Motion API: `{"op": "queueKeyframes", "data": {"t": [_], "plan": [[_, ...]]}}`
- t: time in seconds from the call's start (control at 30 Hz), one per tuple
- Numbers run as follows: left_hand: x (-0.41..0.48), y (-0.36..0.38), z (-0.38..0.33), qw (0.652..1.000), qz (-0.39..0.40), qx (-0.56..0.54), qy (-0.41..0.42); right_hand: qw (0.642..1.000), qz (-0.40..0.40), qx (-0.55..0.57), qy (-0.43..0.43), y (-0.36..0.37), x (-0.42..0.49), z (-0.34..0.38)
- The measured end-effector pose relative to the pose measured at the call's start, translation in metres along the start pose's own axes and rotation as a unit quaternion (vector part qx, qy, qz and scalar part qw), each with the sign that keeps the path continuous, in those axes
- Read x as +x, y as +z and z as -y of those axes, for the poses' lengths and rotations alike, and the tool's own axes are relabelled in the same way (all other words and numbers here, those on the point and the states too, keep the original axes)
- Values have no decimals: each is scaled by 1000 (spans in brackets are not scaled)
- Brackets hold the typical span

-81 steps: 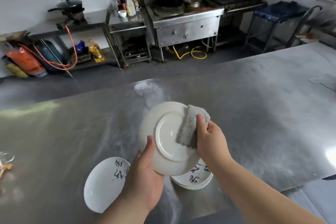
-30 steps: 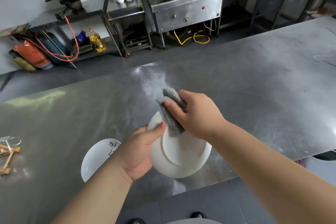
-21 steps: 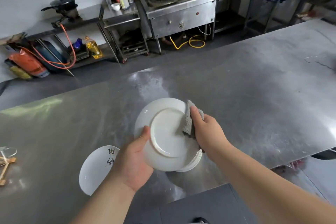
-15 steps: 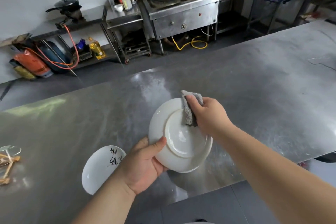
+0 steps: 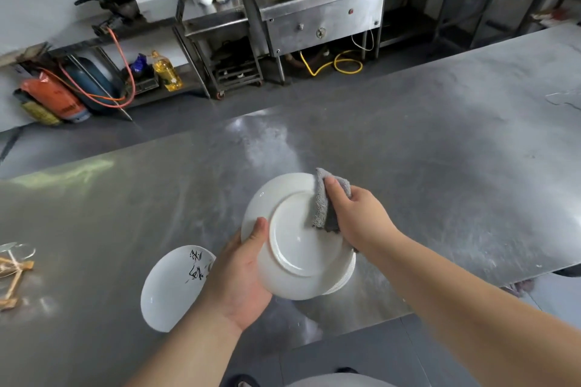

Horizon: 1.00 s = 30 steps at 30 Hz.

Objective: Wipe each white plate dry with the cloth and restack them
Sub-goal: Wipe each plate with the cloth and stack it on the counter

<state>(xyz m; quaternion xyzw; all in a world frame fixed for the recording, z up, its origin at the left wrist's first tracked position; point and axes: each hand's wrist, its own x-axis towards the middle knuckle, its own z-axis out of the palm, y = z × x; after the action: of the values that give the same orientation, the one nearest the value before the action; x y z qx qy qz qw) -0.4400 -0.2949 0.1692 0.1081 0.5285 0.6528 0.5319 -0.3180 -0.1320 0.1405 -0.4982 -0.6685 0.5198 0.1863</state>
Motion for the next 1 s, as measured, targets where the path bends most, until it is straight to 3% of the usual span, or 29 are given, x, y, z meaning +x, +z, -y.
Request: {"op": "queueKeyframes", "data": {"t": [0.13,0.23,0.3,0.37,0.47,0.53,0.6,0.7,0.8,0.9,1.0], "plan": [[8,4,0,999,14,30,-34,966,-32,-185,-177,4,15,32],[15,4,-10,999,33,33,-9,950,-62,-177,-249,6,16,44],[19,2,-16,999,32,14,10,972,-67,-94,-204,3,16,36],[21,-1,-18,999,24,-8,30,996,-27,27,-84,1,14,19],[23,-8,-16,998,-11,-34,47,971,85,190,119,14,1,-12],[24,-11,-15,999,-11,-24,25,960,59,219,164,21,0,-16],[22,-14,-18,999,11,-35,-22,972,-2,192,131,16,9,-8],[23,-20,-30,996,47,-50,-50,998,-13,20,-56,-7,21,19],[25,-14,-32,997,60,7,-52,972,-9,-146,-185,-10,24,43],[22,-9,-28,998,45,25,-21,957,-56,-189,-214,-2,20,55],[17,-11,-28,999,16,22,34,988,-70,-48,-131,4,6,39]]}}
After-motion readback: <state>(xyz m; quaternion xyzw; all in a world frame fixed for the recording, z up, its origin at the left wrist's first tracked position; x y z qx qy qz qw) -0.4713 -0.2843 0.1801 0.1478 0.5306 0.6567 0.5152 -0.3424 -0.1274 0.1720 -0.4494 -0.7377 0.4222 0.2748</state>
